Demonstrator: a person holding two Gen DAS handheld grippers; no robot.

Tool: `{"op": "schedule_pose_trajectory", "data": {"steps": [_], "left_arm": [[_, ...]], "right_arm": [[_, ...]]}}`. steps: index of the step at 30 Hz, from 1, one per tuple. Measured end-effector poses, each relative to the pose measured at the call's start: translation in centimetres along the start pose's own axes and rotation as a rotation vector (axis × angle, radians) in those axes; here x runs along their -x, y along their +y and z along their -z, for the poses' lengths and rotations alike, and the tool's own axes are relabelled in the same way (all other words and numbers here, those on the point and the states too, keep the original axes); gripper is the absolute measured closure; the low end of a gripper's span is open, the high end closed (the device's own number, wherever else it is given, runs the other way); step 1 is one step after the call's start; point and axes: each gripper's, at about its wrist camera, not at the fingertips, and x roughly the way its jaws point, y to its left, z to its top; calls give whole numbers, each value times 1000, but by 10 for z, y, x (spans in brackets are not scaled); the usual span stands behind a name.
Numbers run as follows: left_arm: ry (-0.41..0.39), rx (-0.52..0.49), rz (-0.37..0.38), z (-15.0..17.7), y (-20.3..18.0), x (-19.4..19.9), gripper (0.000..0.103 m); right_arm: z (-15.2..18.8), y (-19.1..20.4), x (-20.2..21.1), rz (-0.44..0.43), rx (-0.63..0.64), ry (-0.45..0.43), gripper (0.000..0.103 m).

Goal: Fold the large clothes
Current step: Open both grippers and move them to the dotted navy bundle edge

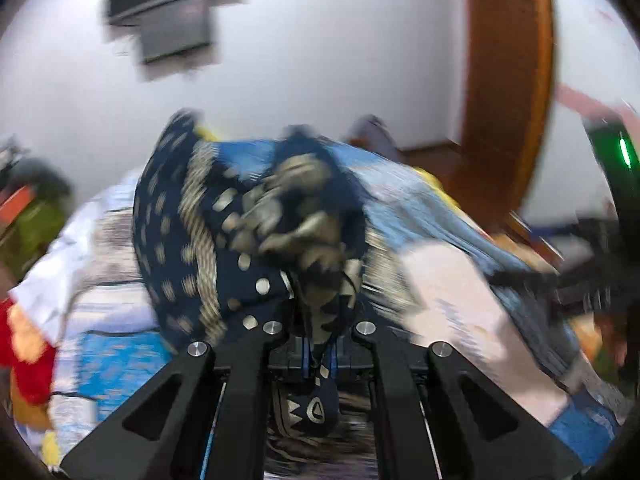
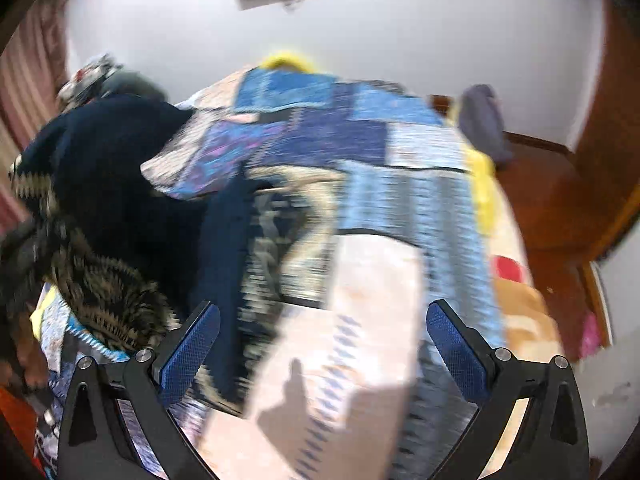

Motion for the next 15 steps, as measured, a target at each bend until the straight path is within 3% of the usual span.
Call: {"op": "schedule_pose_trajectory", "data": {"steps": [4, 6, 10, 15], "left_arm": [[158, -27, 125, 35, -41, -28, 98], [216, -37, 121, 54, -51, -37, 98], [225, -73, 100, 62, -54, -24, 95], [265, -64, 143, 64, -36, 12, 74]], "right_arm": [[9, -27, 21, 37, -26, -16, 0], [12, -32, 27, 32, -26, -21, 0], [19, -31, 41, 20, -2, -31, 0], [17, -15, 52, -31, 17, -45, 0]]}}
